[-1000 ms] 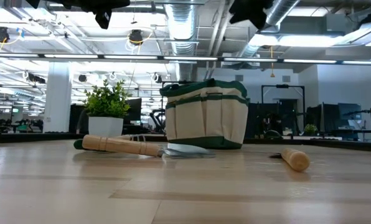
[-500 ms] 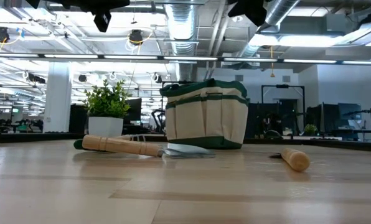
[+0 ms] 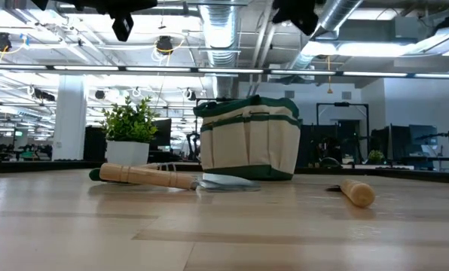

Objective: Pick & Place Garden tools in Gardening bag
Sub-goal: Put the right trowel into the side pocket of the gardening bag

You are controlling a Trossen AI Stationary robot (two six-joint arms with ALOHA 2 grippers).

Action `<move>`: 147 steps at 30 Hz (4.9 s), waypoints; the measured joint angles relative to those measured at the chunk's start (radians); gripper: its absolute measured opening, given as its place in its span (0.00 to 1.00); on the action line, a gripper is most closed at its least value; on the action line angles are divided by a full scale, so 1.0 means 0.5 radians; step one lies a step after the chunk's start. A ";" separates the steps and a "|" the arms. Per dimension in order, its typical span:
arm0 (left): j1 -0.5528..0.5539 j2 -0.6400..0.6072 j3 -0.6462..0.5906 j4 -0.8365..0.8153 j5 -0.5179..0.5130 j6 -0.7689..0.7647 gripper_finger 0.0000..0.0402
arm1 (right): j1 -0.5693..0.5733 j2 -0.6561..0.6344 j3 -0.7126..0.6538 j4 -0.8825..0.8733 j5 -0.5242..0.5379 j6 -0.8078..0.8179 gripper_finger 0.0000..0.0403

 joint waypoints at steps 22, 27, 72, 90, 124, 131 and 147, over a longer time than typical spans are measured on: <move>0.000 0.056 0.000 -0.001 0.002 -0.153 0.01 | 0.112 0.348 -0.001 -0.118 0.000 0.000 0.30; 0.000 0.053 -0.001 0.002 0.002 -0.156 0.01 | 0.112 0.334 -0.001 -0.120 0.000 0.000 0.28; -0.481 0.053 -0.001 -0.001 0.001 -0.153 0.01 | 0.428 0.339 0.000 0.058 -0.004 0.395 0.24; -0.904 0.053 -0.001 -0.003 -0.672 -0.240 0.01 | 0.701 0.339 -0.001 -0.612 0.002 0.068 0.20; -1.104 0.348 0.000 0.046 -0.667 -0.278 0.01 | 1.049 0.948 -0.001 -0.581 0.105 -0.410 0.18; -1.104 0.348 0.000 0.049 -0.668 -0.278 0.01 | 1.037 1.078 -0.002 -0.499 0.108 -0.650 0.18; -1.104 0.348 0.000 0.058 -0.668 -0.278 0.01 | 0.950 1.304 -0.001 -0.431 0.320 -0.856 0.27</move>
